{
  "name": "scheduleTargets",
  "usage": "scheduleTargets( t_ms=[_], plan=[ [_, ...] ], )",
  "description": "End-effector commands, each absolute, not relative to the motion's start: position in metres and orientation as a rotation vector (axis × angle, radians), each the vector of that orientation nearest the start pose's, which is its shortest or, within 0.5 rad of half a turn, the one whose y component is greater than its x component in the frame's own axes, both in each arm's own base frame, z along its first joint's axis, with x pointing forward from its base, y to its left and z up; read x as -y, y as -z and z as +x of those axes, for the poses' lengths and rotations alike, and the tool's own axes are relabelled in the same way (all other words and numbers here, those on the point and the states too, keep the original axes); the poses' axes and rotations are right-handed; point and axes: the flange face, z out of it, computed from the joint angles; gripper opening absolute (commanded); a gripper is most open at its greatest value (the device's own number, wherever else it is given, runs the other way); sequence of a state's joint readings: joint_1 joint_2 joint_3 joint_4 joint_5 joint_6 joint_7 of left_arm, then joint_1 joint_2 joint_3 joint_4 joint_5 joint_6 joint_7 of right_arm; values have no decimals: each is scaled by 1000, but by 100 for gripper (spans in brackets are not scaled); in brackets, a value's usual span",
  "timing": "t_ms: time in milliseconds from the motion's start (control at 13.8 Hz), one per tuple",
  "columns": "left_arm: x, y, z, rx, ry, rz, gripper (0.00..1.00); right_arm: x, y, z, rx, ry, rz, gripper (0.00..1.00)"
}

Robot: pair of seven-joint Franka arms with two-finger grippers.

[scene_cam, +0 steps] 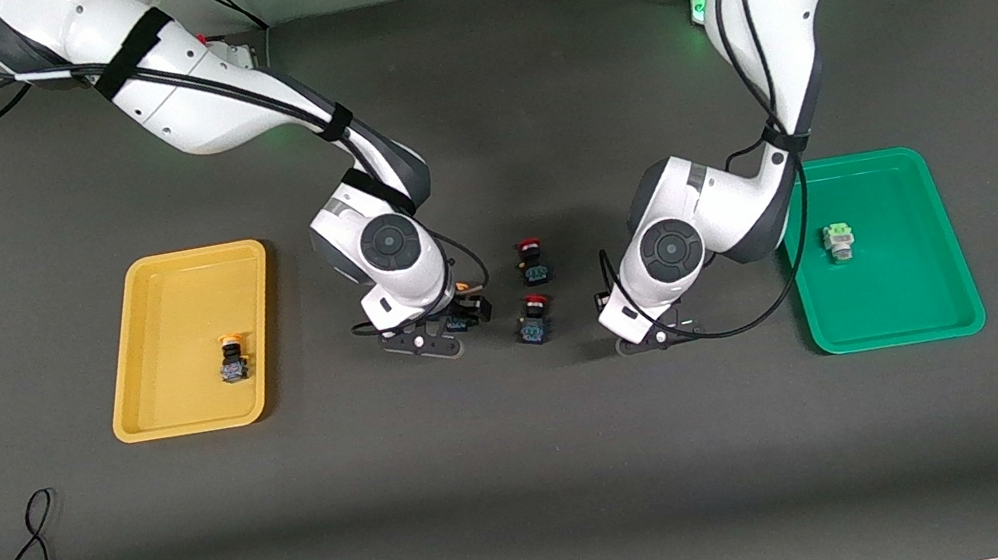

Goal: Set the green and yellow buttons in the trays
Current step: 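Reach the orange button with the left gripper while the right gripper reaches a yellow button, then carry the orange button to the green tray while the right gripper carries yellow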

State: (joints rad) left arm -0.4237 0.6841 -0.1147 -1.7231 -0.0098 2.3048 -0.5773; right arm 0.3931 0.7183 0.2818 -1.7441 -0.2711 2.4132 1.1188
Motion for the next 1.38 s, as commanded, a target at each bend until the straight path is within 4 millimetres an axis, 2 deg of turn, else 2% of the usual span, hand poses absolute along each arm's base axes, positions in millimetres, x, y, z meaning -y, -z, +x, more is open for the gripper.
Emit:
scheduleTargets(
  t_ms=[0, 72, 145, 290, 362, 434, 507, 652, 724, 869, 1086, 1231, 1303],
  plan=[
    [331, -209, 574, 172, -169, -3145, 20, -407, -173, 531, -460, 62, -3139, 42],
    [330, -232, 575, 220, -167, -3137, 18, -407, -173, 531, -461, 66, -3140, 15],
    [327, -261, 574, 229, -189, -3125, 17, -405, -173, 532, -466, 66, -3140, 0],
    [303, -323, 575, 265, -213, -3113, 14, -402, -175, 536, -476, 70, -3136, 0],
    [294, -343, 574, 286, -224, -3116, 13, -401, -176, 537, -458, 73, -3139, 0],
    [281, -353, 577, 298, -236, -3122, 11, -399, -180, 540, -457, 83, -3136, 0],
    [261, -361, 580, 294, -249, -3122, 10, -397, -190, 546, -461, 103, -3129, 0],
    [215, -368, 588, 275, -289, -3117, 6, -370, -228, 568, -481, 130, -3134, 0],
    [186, -370, 591, 262, -315, -3117, 5, -359, -254, 574, -484, 114, -3147, 0],
    [122, -372, 592, 213, -354, -3123, 5, -322, -323, 586, -429, 30, -3130, 0],
    [13, -365, 593, 114, -359, -3119, 5, -246, -403, 593, -263, -47, -3170, 0],
    [-48, -363, 591, 39, -366, -3117, 5, -188, -440, 598, -132, -54, -3203, 0],
    [-78, -361, 587, 2, -370, -3098, 5, -156, -452, 601, -68, -68, -3216, 0]
  ],
)
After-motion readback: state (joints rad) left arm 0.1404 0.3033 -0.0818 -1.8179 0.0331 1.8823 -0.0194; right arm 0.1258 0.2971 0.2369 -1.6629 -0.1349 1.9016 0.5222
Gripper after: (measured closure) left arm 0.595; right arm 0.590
